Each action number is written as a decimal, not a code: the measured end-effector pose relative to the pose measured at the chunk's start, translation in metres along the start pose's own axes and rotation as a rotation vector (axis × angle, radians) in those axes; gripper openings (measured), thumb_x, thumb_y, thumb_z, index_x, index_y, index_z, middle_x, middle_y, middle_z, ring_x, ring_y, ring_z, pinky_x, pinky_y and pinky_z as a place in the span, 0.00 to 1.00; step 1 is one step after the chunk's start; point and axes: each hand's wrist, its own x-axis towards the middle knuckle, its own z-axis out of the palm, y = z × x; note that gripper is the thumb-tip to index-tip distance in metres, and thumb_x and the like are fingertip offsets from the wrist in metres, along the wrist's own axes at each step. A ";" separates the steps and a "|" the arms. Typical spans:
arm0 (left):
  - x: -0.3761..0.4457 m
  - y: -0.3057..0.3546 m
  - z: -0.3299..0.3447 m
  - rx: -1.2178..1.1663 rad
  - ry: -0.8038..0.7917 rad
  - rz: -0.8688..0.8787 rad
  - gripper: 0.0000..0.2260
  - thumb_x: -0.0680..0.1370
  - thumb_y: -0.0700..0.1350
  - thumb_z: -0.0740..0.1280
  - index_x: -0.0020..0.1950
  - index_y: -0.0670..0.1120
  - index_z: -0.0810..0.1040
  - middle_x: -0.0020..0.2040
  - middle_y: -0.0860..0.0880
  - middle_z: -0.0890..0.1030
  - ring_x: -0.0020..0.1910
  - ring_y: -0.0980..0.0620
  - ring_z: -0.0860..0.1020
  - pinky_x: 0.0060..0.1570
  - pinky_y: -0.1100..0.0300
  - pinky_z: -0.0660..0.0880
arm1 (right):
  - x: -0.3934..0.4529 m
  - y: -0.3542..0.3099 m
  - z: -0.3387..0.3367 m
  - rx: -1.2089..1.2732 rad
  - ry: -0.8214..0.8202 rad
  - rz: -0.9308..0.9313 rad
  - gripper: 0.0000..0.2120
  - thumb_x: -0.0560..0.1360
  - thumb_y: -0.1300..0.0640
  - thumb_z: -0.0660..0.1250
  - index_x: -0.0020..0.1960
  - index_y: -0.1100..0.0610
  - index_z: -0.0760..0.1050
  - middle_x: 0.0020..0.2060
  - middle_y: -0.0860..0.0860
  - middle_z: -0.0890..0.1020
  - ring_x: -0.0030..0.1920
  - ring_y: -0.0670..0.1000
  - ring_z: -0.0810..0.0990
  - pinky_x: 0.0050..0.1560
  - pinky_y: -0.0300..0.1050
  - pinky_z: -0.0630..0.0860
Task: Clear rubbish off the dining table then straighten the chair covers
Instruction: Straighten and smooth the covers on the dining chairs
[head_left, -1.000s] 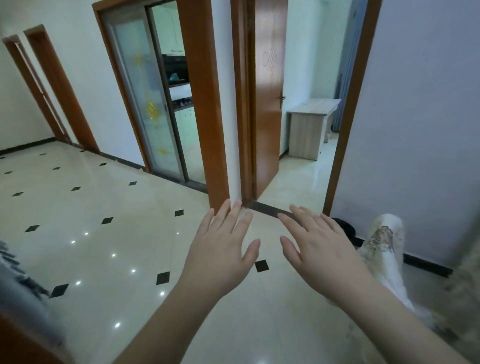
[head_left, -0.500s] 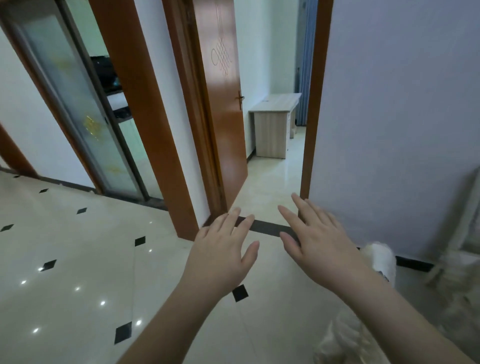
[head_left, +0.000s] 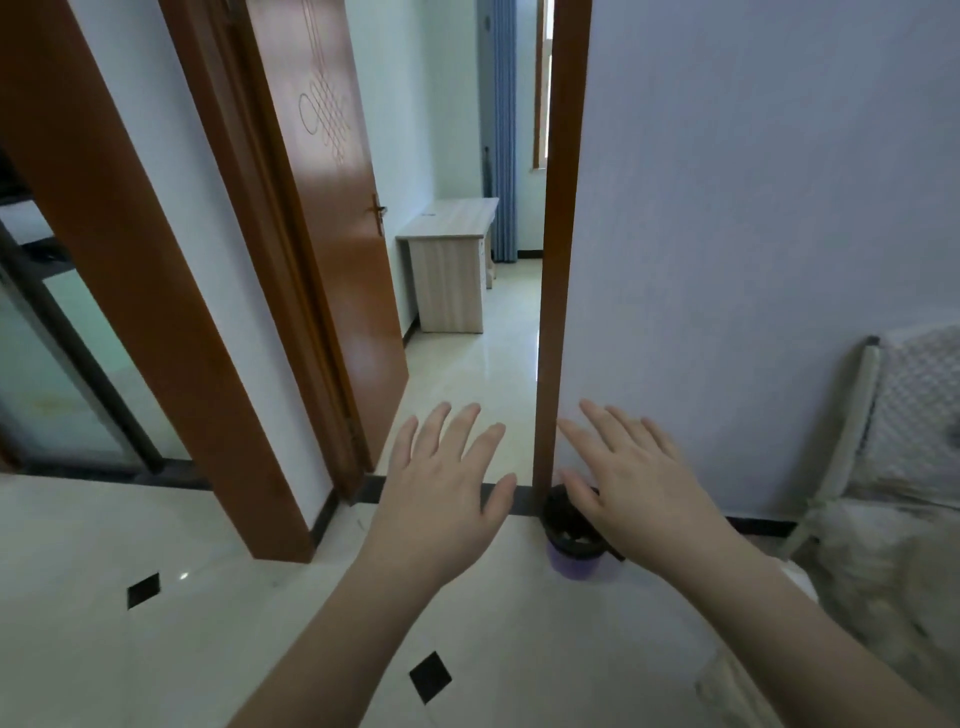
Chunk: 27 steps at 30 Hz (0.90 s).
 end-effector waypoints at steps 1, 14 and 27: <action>0.015 -0.009 0.002 0.006 0.001 0.019 0.25 0.80 0.63 0.46 0.77 0.60 0.51 0.79 0.55 0.48 0.78 0.51 0.42 0.75 0.48 0.38 | 0.012 -0.001 0.001 0.001 -0.004 0.019 0.27 0.81 0.41 0.46 0.78 0.45 0.47 0.78 0.49 0.48 0.77 0.51 0.47 0.76 0.52 0.44; 0.211 -0.001 0.055 -0.041 -0.040 0.299 0.27 0.80 0.63 0.45 0.78 0.59 0.44 0.79 0.55 0.49 0.78 0.52 0.46 0.73 0.53 0.39 | 0.124 0.090 0.014 -0.037 0.080 0.311 0.36 0.73 0.37 0.35 0.77 0.48 0.56 0.77 0.52 0.56 0.76 0.54 0.57 0.74 0.54 0.51; 0.402 0.118 0.097 -0.173 -0.059 0.529 0.25 0.80 0.63 0.48 0.77 0.61 0.49 0.79 0.56 0.51 0.76 0.54 0.52 0.73 0.54 0.53 | 0.198 0.263 0.001 -0.118 0.154 0.567 0.26 0.75 0.43 0.52 0.65 0.55 0.76 0.64 0.58 0.77 0.61 0.59 0.78 0.60 0.60 0.74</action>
